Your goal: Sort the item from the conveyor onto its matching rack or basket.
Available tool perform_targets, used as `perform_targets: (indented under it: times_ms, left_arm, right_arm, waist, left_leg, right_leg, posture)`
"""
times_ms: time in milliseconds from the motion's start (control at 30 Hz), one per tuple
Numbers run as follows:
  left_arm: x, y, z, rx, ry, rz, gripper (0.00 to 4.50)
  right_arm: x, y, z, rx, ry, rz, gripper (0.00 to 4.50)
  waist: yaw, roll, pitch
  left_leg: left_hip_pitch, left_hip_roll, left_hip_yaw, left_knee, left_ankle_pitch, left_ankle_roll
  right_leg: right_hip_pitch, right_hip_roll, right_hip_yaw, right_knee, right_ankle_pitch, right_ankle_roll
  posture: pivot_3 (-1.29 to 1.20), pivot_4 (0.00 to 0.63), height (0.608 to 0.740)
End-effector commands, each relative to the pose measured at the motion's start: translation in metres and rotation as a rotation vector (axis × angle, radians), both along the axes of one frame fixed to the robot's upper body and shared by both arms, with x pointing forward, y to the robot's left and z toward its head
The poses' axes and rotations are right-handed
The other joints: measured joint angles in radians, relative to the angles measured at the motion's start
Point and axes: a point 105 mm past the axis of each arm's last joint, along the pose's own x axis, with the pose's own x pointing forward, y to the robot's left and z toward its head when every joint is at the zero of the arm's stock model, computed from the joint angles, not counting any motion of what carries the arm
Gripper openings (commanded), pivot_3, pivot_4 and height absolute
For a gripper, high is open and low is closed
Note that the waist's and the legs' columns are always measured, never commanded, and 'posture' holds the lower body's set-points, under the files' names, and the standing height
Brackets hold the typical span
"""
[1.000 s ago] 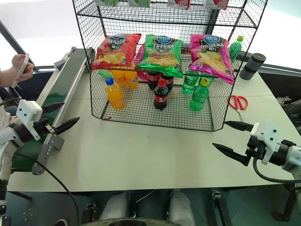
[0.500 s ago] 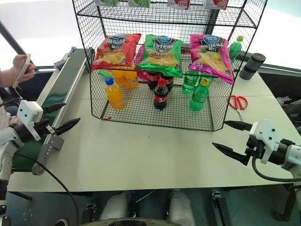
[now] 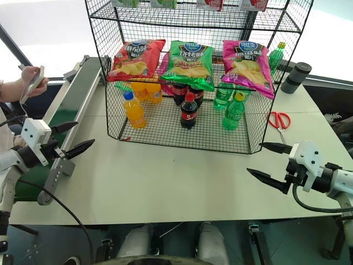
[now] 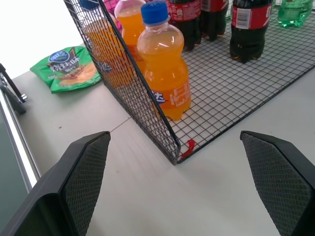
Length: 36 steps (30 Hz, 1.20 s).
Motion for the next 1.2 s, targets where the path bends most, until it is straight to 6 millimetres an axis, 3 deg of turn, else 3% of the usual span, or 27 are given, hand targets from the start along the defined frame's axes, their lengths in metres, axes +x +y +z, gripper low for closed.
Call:
perform_targets:
  times_ms: [33, 1200]
  left_arm:
    - [0.0, 0.0, 0.009, 0.003, -0.039, -0.004, 4.5]
    - [-0.003, -0.012, -0.002, -0.024, 0.002, -0.034, 4.5]
  right_arm:
    - [0.0, -0.002, 0.007, -0.013, -0.034, -0.004, 4.45]
    - [0.007, 0.0, 0.001, -0.029, -0.039, 0.015, 4.45]
  waist:
    - [0.0, 0.0, 0.0]
    - [-0.001, 0.0, 0.0]
  left_leg:
    - [0.0, 0.0, 0.0, 0.0, 0.0, 0.0]
    - [0.0, 0.0, 0.0, 0.0, 0.0, -0.001]
  right_leg:
    - [0.0, 0.0, 0.0, 0.0, 0.0, 0.0]
    - [0.0, 0.0, 0.0, 0.001, 0.0, 0.0]
  posture:
    - [0.0, 0.15, 0.738]
    - [0.0, 0.15, 0.738]
